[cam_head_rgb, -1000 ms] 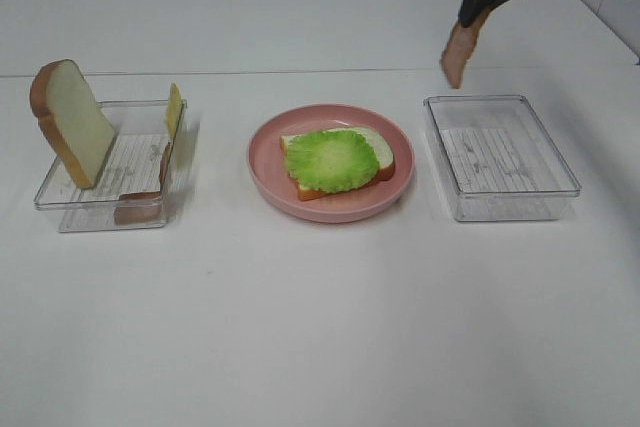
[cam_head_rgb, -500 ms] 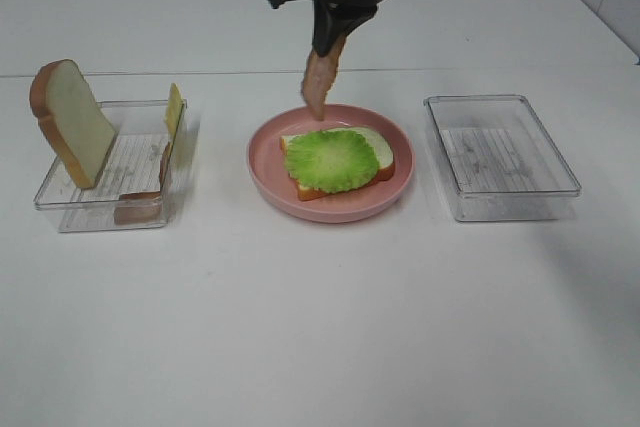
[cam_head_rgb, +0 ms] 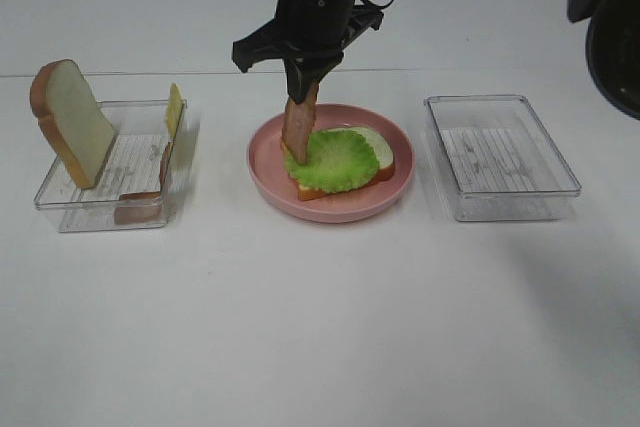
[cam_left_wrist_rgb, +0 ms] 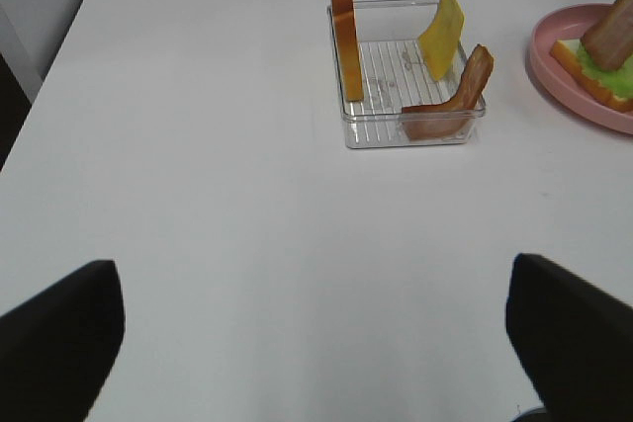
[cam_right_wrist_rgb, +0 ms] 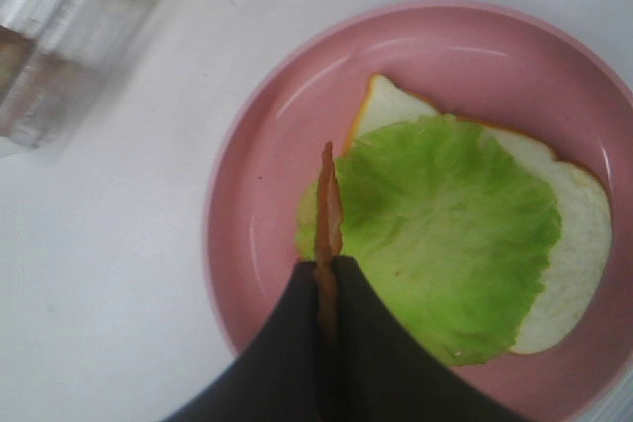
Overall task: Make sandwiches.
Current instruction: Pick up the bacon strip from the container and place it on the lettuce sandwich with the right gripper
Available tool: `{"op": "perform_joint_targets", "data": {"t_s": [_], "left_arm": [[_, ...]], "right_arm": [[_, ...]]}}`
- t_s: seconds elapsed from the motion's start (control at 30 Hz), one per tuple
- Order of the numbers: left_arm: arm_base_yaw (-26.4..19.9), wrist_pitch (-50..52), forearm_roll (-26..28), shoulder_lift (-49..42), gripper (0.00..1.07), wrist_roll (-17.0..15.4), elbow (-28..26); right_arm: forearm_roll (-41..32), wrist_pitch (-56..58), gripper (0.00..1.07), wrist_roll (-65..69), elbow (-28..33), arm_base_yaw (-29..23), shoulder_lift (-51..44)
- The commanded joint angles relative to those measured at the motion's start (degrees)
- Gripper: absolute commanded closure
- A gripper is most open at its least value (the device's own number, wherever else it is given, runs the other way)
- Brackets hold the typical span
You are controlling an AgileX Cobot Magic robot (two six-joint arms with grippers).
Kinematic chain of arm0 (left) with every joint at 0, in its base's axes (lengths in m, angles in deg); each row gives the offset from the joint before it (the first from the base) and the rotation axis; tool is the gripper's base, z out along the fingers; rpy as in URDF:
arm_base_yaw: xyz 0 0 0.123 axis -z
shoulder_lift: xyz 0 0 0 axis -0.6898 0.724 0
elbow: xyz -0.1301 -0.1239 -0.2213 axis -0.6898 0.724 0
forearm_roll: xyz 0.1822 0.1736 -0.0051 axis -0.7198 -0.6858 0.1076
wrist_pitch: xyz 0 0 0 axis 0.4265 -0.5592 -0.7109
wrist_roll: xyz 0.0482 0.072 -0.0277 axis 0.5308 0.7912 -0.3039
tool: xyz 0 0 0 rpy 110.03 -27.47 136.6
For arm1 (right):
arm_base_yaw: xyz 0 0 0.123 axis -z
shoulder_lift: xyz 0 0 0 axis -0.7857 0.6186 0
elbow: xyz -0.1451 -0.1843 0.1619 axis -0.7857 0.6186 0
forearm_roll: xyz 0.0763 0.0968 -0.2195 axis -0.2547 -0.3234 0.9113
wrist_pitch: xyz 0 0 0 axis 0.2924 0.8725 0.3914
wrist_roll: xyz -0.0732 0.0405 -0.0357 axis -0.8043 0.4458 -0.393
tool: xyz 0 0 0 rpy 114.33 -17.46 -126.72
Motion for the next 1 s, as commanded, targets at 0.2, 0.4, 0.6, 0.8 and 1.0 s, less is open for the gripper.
{"op": "perform_joint_targets", "data": {"t_s": [0.2, 0.4, 0.6, 0.8, 1.0], "left_arm": [[-0.2, 0.2, 0.1, -0.3, 0.09, -0.1, 0.1], [-0.2, 0.2, 0.1, -0.3, 0.09, -0.1, 0.1], [-0.2, 0.2, 0.1, -0.3, 0.09, -0.1, 0.1], [-0.2, 0.2, 0.1, -0.3, 0.09, -0.1, 0.1], [-0.2, 0.2, 0.1, -0.3, 0.09, -0.1, 0.1]], "right_arm": [[5.9, 3.6, 1.07, 1.4, 0.2, 0.1, 2.1], [13.2, 1.2, 1.07, 4.0, 0.2, 0.1, 3.6], [14.7, -1.0, 1.07, 4.0, 0.2, 0.1, 4.6], [14.8, -3.0, 1.07, 4.0, 0.2, 0.1, 6.1], [16.0, -3.7, 1.07, 4.0, 0.2, 0.1, 7.6]]}}
